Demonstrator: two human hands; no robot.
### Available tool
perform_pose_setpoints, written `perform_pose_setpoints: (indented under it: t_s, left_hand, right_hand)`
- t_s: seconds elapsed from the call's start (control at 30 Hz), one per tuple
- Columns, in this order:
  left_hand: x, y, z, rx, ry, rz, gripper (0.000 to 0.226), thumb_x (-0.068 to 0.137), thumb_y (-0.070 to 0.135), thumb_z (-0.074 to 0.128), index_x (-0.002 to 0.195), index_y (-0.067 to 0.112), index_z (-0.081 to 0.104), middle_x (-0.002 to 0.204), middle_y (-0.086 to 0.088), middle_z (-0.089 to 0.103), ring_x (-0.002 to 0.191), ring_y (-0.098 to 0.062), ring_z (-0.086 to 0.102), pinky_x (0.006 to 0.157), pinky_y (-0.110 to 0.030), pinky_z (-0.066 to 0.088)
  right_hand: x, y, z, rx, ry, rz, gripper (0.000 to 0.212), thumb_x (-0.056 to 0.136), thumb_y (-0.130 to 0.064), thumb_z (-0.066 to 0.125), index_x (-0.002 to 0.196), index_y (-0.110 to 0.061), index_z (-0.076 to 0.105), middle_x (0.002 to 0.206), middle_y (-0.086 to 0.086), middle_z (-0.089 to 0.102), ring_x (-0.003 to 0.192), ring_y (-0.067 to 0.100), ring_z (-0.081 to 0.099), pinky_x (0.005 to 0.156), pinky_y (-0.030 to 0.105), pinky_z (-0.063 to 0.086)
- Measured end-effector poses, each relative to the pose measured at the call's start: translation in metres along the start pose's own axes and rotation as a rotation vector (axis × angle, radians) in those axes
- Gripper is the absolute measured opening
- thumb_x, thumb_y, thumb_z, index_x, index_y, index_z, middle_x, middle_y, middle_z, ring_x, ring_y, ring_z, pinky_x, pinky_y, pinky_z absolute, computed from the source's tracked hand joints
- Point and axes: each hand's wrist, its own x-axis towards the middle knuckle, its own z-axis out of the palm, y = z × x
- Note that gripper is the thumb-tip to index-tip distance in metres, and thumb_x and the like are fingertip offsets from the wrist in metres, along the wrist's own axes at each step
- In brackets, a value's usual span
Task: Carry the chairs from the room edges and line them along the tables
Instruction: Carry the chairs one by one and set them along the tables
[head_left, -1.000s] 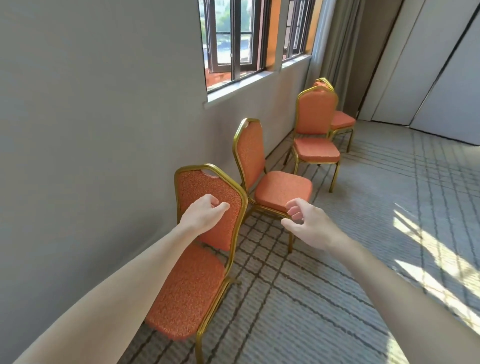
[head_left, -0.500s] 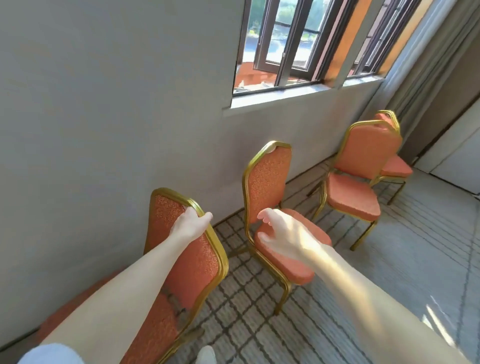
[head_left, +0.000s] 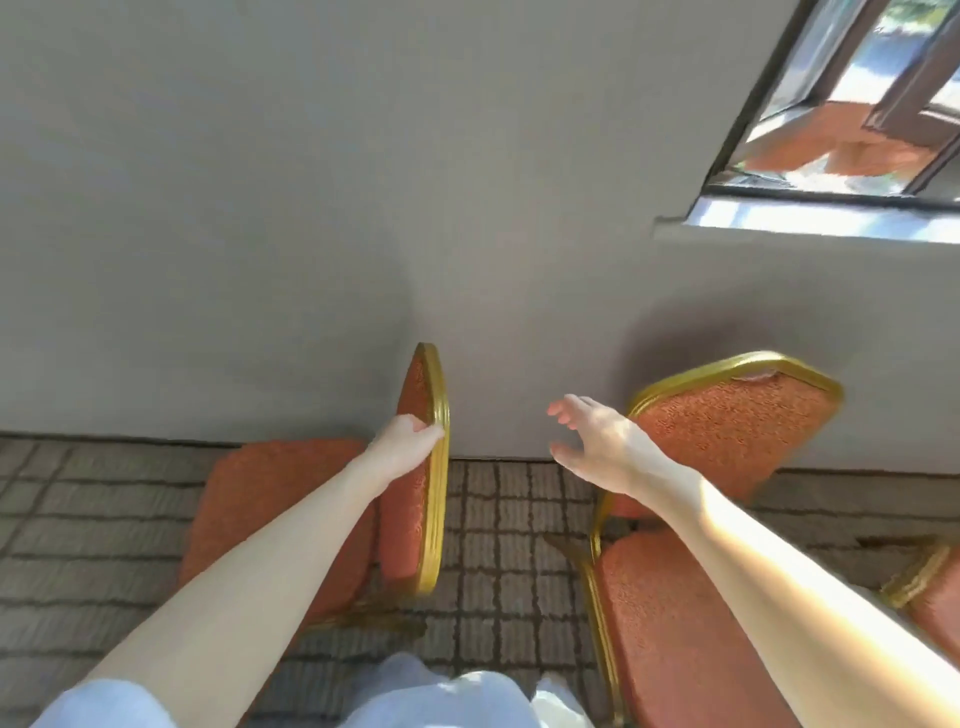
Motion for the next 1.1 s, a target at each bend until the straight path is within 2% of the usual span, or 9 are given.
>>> perform_pose_setpoints:
  t_s: [0.13,0.23,0.37,0.5,0.67,0.77,0.83,0.97,1.1]
  left_hand:
    - [-0.018,0.001,0.016,-0.070,0.053,-0.096,0.048,0.080,0.056,0.053,0.119,0.028,0.057,0.108,-0.003,0.065,0.104,-0.025,0.063,0.094,-0.039,0.052]
    - [-0.014,-0.001,0.023,-0.184,0.099,-0.137,0.042,0.078,0.055,0.054,0.105,0.025,0.065,0.099,0.000,0.066,0.098,-0.022,0.065,0.094,-0.040,0.053]
    - [0.000,-0.003,0.025,-0.295,0.135,-0.181,0.029,0.080,0.050,0.055,0.088,0.023,0.063,0.085,-0.003,0.062,0.073,-0.017,0.060,0.073,-0.032,0.048]
    - [0.016,0.002,0.016,-0.355,0.027,-0.191,0.035,0.097,0.043,0.050,0.101,0.014,0.069,0.095,-0.003,0.065,0.082,-0.017,0.060,0.073,-0.030,0.048]
    - [0.019,-0.004,0.008,-0.361,-0.058,-0.202,0.046,0.096,0.055,0.046,0.122,0.022,0.064,0.115,0.003,0.064,0.098,-0.012,0.060,0.077,-0.029,0.049]
    - [0.019,-0.004,0.008,-0.393,-0.052,-0.189,0.034,0.093,0.058,0.048,0.085,0.026,0.054,0.085,0.004,0.051,0.078,-0.014,0.051,0.070,-0.034,0.041]
    - [0.019,-0.001,0.003,-0.409,-0.023,-0.184,0.042,0.096,0.053,0.047,0.066,0.026,0.037,0.063,0.007,0.035,0.058,-0.012,0.036,0.062,-0.034,0.027]
    - [0.018,0.000,-0.011,-0.319,-0.017,-0.209,0.046,0.100,0.053,0.042,0.068,0.021,0.035,0.056,0.008,0.024,0.049,-0.010,0.024,0.057,-0.034,0.021]
    - [0.014,0.008,-0.036,-0.291,0.115,-0.357,0.056,0.097,0.069,0.024,0.078,0.021,0.044,0.067,0.000,0.038,0.061,-0.015,0.040,0.063,-0.034,0.033]
  right_hand:
    - [0.039,0.013,-0.014,-0.086,-0.105,-0.125,0.049,0.092,-0.033,0.061,0.137,-0.027,0.045,0.131,-0.006,0.053,0.120,0.018,0.054,0.097,0.031,0.046]
    - [0.080,0.008,-0.012,-0.146,-0.174,-0.279,0.052,0.090,-0.032,0.061,0.139,-0.026,0.043,0.134,-0.004,0.053,0.122,0.021,0.054,0.094,0.035,0.049]
    - [0.131,-0.013,0.000,-0.239,-0.226,-0.463,0.057,0.091,-0.029,0.062,0.143,-0.024,0.040,0.133,-0.001,0.052,0.121,0.023,0.052,0.087,0.035,0.049]
    - [0.175,-0.039,0.018,-0.345,-0.261,-0.564,0.061,0.089,-0.028,0.066,0.142,-0.023,0.037,0.131,0.003,0.050,0.123,0.023,0.047,0.084,0.041,0.053]
    - [0.211,-0.078,0.044,-0.545,-0.323,-0.811,0.073,0.079,-0.038,0.077,0.141,-0.024,0.041,0.135,0.003,0.048,0.125,0.026,0.048,0.097,0.041,0.050]
    - [0.225,-0.103,0.048,-0.806,-0.365,-0.997,0.067,0.073,-0.047,0.077,0.131,-0.026,0.050,0.122,0.000,0.055,0.115,0.026,0.054,0.093,0.043,0.050]
    - [0.239,-0.121,0.043,-0.950,-0.450,-1.087,0.062,0.069,-0.050,0.077,0.122,-0.028,0.055,0.107,-0.004,0.059,0.102,0.023,0.059,0.085,0.044,0.052]
    - [0.256,-0.153,0.034,-1.043,-0.633,-1.172,0.056,0.066,-0.053,0.076,0.114,-0.027,0.061,0.084,-0.009,0.059,0.075,0.016,0.059,0.064,0.032,0.053]
    - [0.269,-0.196,0.032,-1.068,-0.690,-1.319,0.034,0.062,-0.052,0.074,0.078,-0.026,0.059,0.068,-0.008,0.060,0.062,0.014,0.059,0.062,0.031,0.057]
